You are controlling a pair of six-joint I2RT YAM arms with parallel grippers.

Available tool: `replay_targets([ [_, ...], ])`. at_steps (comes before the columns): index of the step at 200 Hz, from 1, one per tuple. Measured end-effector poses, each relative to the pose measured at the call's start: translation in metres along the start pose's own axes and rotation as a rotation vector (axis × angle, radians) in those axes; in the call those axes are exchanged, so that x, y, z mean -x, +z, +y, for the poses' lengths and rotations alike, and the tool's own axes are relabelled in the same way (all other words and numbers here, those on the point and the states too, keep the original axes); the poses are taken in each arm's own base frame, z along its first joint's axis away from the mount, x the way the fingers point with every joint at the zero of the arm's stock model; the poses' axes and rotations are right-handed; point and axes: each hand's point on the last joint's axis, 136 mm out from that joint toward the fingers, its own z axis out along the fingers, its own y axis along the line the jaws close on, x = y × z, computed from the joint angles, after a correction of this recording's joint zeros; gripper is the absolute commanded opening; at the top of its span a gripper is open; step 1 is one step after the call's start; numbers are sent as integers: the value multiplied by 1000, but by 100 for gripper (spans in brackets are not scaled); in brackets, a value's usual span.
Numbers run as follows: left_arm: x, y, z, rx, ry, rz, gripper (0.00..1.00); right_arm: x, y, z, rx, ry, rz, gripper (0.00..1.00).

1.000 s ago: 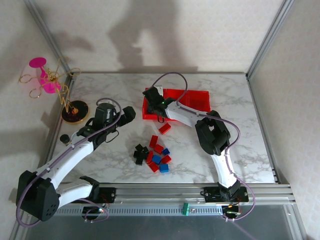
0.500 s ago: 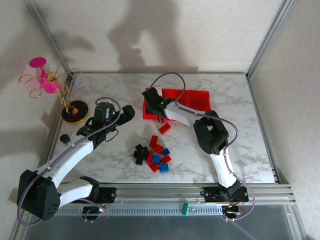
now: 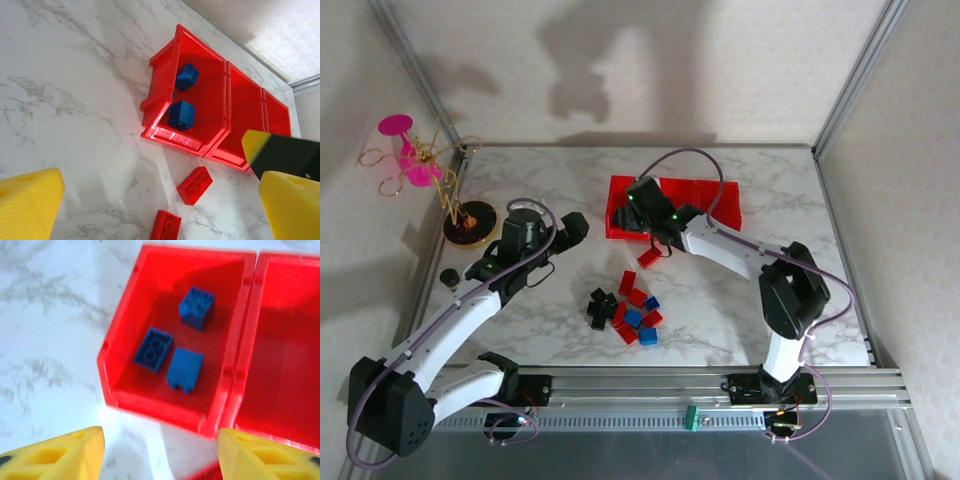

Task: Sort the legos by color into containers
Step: Place the lego in the container, then pick up the lego from the bottom-center of the table.

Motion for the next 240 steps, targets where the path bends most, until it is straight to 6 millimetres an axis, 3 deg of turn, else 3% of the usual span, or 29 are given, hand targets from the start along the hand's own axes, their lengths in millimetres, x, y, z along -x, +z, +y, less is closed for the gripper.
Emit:
replay_targets([
  [59,-49,-4,-5,-14,31,115,100,-100,-25,-11,22,-52,207,71],
  [126,-81,-11,-1,-29,0,170,100,-172,-47,-20,68,-125,343,76],
  [170,-89,-13,0,-34,-12,181,100,-197,-47,-22,115,-145,390,75],
  [240,-90,-13,0,-30,-20,180,100,-201,-38,-15,145,-171,390,71],
])
